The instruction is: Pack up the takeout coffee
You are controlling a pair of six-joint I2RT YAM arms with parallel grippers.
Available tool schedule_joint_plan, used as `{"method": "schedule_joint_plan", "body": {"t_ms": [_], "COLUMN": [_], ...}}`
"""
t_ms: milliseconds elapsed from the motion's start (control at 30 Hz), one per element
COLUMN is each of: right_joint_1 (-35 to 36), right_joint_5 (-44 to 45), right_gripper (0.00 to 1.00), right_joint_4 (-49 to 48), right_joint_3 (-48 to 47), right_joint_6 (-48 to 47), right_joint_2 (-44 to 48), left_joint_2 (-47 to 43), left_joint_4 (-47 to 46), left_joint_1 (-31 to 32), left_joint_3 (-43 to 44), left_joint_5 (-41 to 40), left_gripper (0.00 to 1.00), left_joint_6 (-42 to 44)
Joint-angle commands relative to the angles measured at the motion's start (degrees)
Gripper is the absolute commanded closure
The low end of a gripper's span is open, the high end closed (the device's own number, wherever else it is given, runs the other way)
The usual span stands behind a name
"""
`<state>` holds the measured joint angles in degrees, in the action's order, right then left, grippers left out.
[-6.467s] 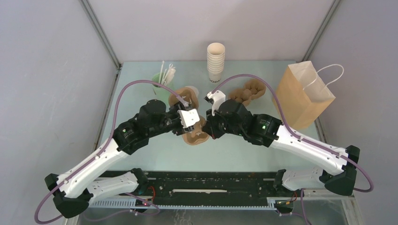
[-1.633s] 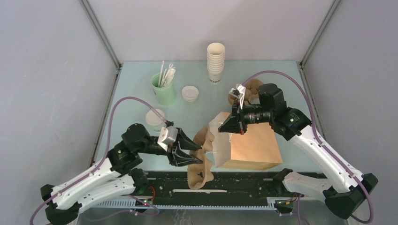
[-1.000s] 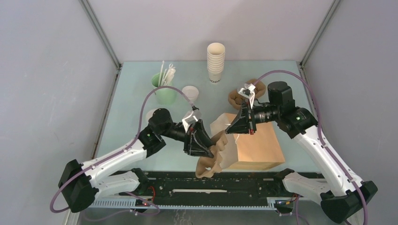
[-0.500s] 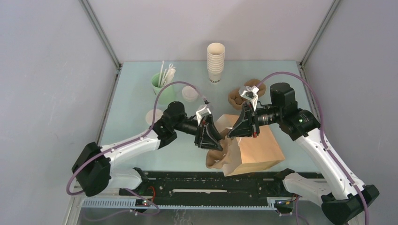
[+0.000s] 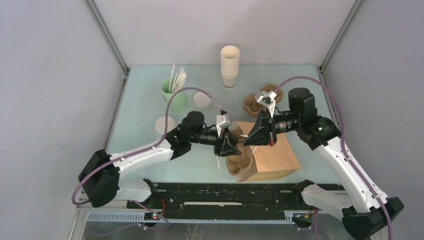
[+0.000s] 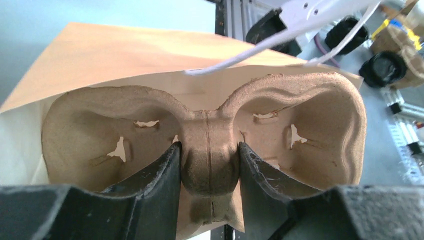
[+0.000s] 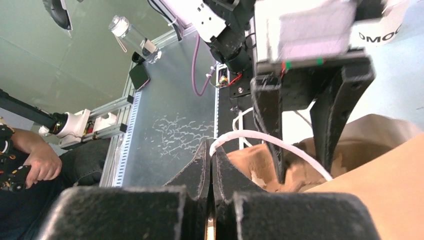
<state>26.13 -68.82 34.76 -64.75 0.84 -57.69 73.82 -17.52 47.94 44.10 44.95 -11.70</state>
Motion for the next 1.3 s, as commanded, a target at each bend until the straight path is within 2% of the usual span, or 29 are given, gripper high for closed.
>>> {"method": "schedule_joint_plan", "body": {"t_ms": [0,200,400,733,1100,1267], "right_joint_1": [-1.4,-2.5,-1.1,0.4,-0.5,-1.1], "right_joint_5": [-2.8,-5.3,-4.3,-4.0,1.5,3.6], "right_gripper": [1.00,1.00,1.00,1.00,1.00,1.00], "right_joint_4": [-4.7,-7.4,-11.9,-17.9,-20.7,-22.2], "right_joint_3": [0.0,0.0,0.0,0.0,0.0,-0.1], "right_joint_6": [3.7,6.5,11.6,18.2,27.6,33.4], "right_joint_2": [1.5,1.7,0.6,-1.5,-4.1,-5.5], "left_joint_2": [-1.4,-5.2,-10.7,-15.6,-13.2,-10.9], "left_joint_4": [4.3,5.3,7.7,14.0,21.0,20.5], "left_joint_1": [3.7,4.7,8.3,12.9,18.3,19.2], "left_joint_3": [3.0,1.8,-0.1,-0.2,2.5,3.7], "left_joint_5": [-8.1,-16.1,-32.2,-43.8,-62.8,-66.0], "left_gripper": [0.58,0.59,0.58,0.57,0.57,0.57], "left_joint_6": [9.0,9.7,10.5,10.7,11.1,9.3]}}
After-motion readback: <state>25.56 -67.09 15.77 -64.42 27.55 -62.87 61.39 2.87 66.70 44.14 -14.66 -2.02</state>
